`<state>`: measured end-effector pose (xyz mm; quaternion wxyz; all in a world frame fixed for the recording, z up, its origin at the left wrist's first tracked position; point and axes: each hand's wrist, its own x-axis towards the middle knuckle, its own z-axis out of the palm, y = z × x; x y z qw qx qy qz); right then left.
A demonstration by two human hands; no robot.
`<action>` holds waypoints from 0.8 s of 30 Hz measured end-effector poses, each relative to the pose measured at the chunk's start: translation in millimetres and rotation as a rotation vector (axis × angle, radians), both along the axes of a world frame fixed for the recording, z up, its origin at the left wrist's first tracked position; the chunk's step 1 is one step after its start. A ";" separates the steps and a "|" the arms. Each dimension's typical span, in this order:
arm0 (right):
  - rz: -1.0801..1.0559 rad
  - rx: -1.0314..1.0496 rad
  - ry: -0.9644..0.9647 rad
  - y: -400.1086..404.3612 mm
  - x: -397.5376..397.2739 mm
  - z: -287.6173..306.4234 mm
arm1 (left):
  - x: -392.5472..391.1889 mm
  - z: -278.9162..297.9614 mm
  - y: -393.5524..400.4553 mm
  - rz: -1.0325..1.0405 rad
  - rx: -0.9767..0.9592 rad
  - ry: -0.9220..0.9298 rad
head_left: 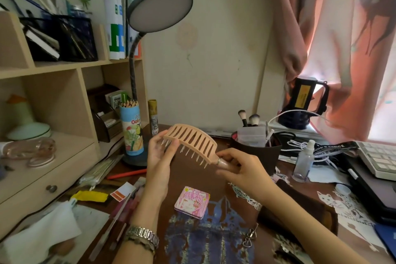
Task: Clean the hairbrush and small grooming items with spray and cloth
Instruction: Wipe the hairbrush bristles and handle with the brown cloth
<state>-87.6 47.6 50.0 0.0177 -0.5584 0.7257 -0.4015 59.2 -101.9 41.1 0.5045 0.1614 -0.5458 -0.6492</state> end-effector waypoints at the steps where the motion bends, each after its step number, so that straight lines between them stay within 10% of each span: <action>1: -0.018 0.009 0.019 3.0 -1.8 -1.4 | -0.8 -0.3 0.3 -0.018 0.001 -0.013; 24: -0.183 0.119 -0.060 -4.6 -2.0 -34.2 | -1.8 -38.8 -27.8 -0.068 -0.159 -0.520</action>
